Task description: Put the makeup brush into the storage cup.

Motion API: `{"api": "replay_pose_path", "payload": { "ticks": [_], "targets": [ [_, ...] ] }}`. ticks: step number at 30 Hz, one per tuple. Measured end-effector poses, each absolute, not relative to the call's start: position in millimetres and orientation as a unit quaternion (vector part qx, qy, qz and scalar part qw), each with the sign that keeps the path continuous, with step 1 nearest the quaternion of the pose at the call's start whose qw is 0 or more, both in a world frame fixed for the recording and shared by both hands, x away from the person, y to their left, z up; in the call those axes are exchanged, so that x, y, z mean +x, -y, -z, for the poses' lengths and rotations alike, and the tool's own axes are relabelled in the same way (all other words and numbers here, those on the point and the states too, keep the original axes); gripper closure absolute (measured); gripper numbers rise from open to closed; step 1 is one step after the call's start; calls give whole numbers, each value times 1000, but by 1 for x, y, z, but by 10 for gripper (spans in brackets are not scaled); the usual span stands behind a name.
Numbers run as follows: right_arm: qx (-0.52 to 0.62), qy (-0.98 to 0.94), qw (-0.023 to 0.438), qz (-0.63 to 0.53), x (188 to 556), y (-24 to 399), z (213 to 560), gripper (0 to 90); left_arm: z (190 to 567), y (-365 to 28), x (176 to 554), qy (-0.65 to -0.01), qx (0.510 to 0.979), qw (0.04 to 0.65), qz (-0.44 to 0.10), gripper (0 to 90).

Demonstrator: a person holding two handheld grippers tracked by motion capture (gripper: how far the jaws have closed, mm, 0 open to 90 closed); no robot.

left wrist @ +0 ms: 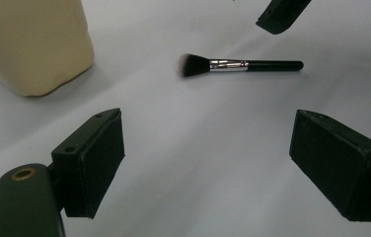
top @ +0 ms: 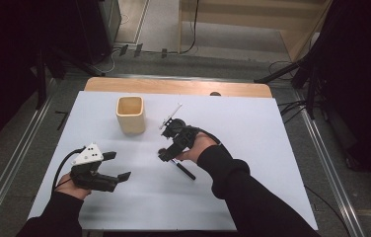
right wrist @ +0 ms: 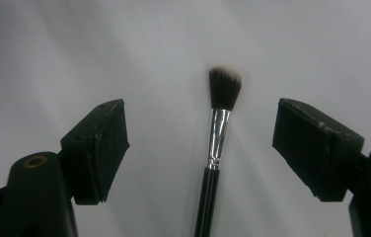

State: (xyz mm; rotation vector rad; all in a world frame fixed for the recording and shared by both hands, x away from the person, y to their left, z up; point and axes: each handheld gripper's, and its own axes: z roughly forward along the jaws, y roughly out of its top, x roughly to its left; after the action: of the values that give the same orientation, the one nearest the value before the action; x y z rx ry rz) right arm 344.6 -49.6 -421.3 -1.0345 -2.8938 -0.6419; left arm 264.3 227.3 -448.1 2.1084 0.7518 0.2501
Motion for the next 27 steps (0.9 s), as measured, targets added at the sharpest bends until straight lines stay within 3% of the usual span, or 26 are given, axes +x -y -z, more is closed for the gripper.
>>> {"api": "replay_pose_path", "payload": {
  "ticks": [16,27],
  "targets": [
    [-356,927,38,109,355,37,427,260,448,-228,264,-303,843,434,-100,141],
    [-352,930,34,97,353,36,436,267,448,-228,264,-303,844,432,-100,141]
  ]
}}
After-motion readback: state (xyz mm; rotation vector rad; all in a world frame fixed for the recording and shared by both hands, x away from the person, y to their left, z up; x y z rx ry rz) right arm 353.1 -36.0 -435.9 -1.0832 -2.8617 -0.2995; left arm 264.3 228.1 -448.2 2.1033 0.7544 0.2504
